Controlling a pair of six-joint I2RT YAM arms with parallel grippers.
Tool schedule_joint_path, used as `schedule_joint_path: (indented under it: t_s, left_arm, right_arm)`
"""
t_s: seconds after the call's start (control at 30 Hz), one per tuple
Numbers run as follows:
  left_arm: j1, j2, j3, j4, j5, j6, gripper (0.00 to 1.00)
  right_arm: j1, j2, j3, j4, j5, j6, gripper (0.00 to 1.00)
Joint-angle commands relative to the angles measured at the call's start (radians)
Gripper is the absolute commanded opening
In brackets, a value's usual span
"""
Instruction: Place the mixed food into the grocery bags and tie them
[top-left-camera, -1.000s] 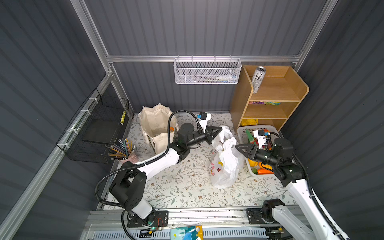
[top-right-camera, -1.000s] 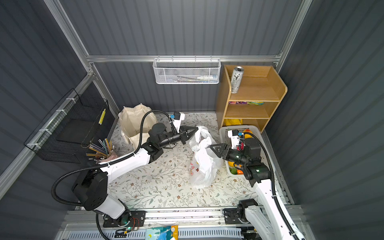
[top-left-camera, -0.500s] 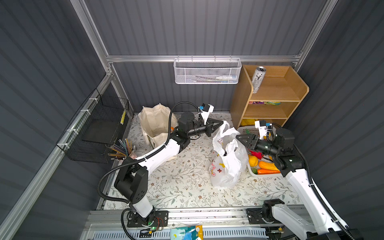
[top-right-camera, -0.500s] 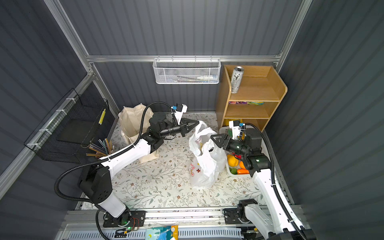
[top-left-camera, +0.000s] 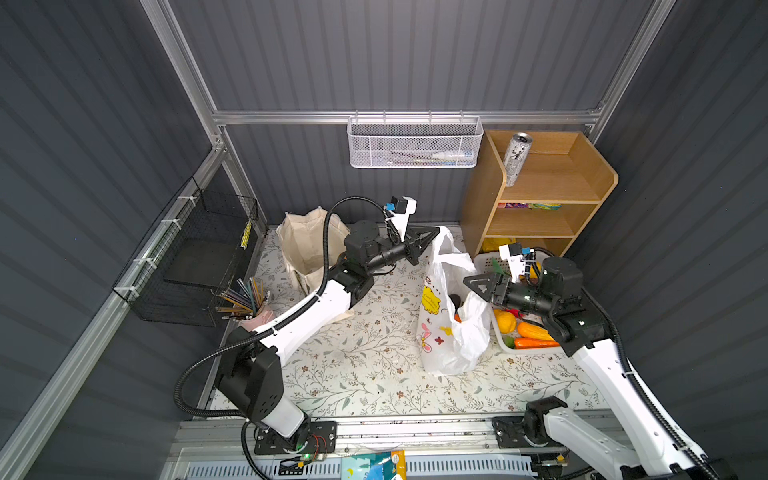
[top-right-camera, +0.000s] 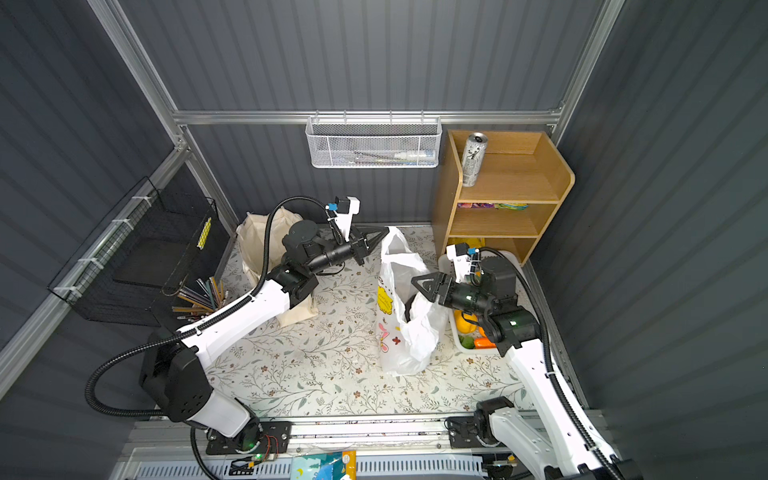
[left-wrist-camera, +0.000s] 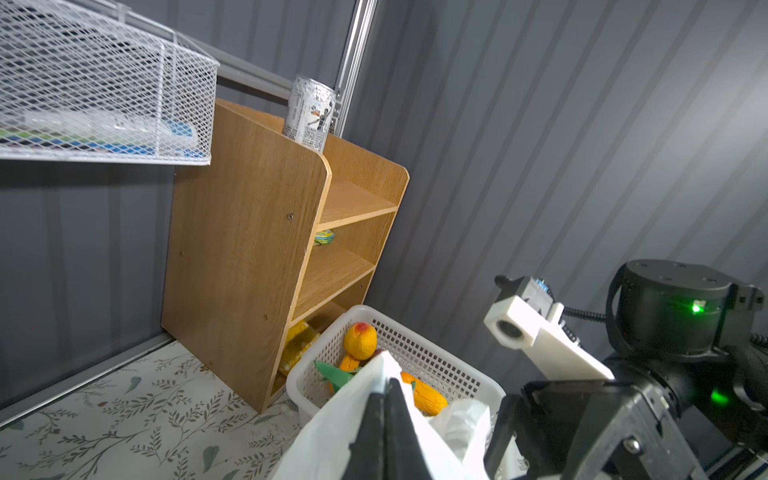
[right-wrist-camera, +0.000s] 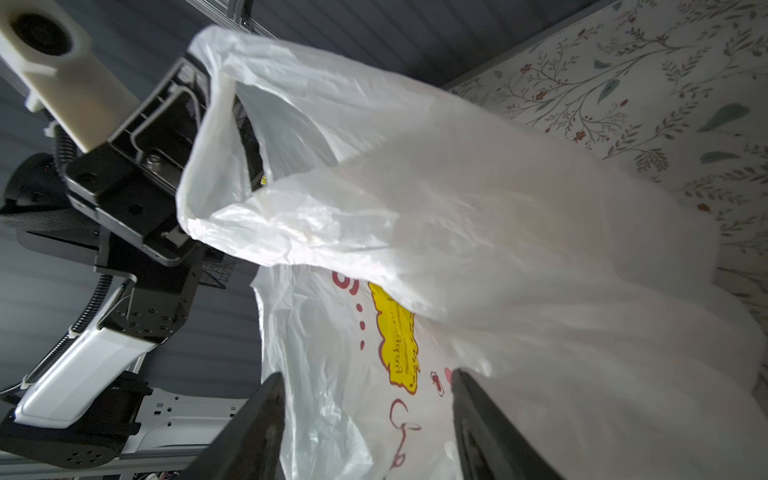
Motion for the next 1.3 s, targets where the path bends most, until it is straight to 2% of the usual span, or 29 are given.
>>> schedule_joint_path:
  t_s: [0.0,0.17,0.2,0.23,0.33,0.37,0.5,0.63,0.77,0.8,0.9,0.93,1.0,1.13,1.27]
  left_arm:
    - [0.001,-0.026,0.002,-0.005,-0.032,0.018,0.00]
    - [0.001,-0.039,-0.012,-0.029,-0.070,0.037,0.00]
    - [0.001,-0.043,-0.014,-0.036,-0.083,0.042,0.00]
    - [0.001,-0.046,-0.017,-0.042,-0.101,0.048,0.00]
    - [0.001,-0.054,-0.017,-0.071,-0.176,0.059,0.00]
    - [0.001,-0.061,-0.021,-0.076,-0.205,0.059,0.00]
    - [0.001,-0.104,-0.049,-0.084,-0.330,0.042,0.00]
    - [0.001,-0.157,-0.104,-0.018,-0.357,-0.030,0.00]
    - [-0.001,-0.189,-0.188,0.075,-0.381,-0.158,0.00]
    - [-0.001,-0.192,-0.210,0.103,-0.384,-0.185,0.06]
    - [-0.002,-0.206,-0.261,0.144,-0.394,-0.200,0.50]
    - [-0.002,-0.214,-0.272,0.138,-0.402,-0.188,0.59]
    - [-0.002,-0.236,-0.274,0.099,-0.411,-0.132,0.68]
    - [-0.002,-0.273,-0.210,-0.095,-0.403,0.091,0.80]
    - [-0.004,-0.265,-0.102,-0.323,-0.326,0.331,0.85]
  right_arm:
    - [0.055,-0.002,-0.011,-0.038,0.066,-0.009,0.65]
    - [0.094,0.010,-0.004,-0.020,0.089,0.002,0.63]
    - [0.094,0.010,-0.003,-0.018,0.091,0.000,0.57]
    - [0.094,0.013,0.003,-0.016,0.089,-0.003,0.41]
    - [0.094,0.029,0.036,-0.035,0.134,-0.028,0.07]
    - [0.093,0.038,0.059,-0.051,0.166,-0.048,0.00]
    - [0.055,0.100,0.238,-0.147,0.238,-0.147,0.00]
    - [0.036,0.183,0.419,-0.200,0.245,-0.214,0.00]
    - [0.032,0.242,0.434,-0.214,0.225,-0.247,0.00]
    - [0.028,0.243,0.422,-0.212,0.217,-0.253,0.00]
    - [0.015,0.238,0.380,-0.195,0.185,-0.289,0.03]
    - [0.010,0.235,0.368,-0.191,0.168,-0.306,0.04]
    - [0.005,0.223,0.347,-0.183,0.137,-0.344,0.04]
    - [0.002,0.202,0.331,-0.188,0.091,-0.385,0.04]
    - [0.000,0.202,0.333,-0.192,0.068,-0.417,0.04]
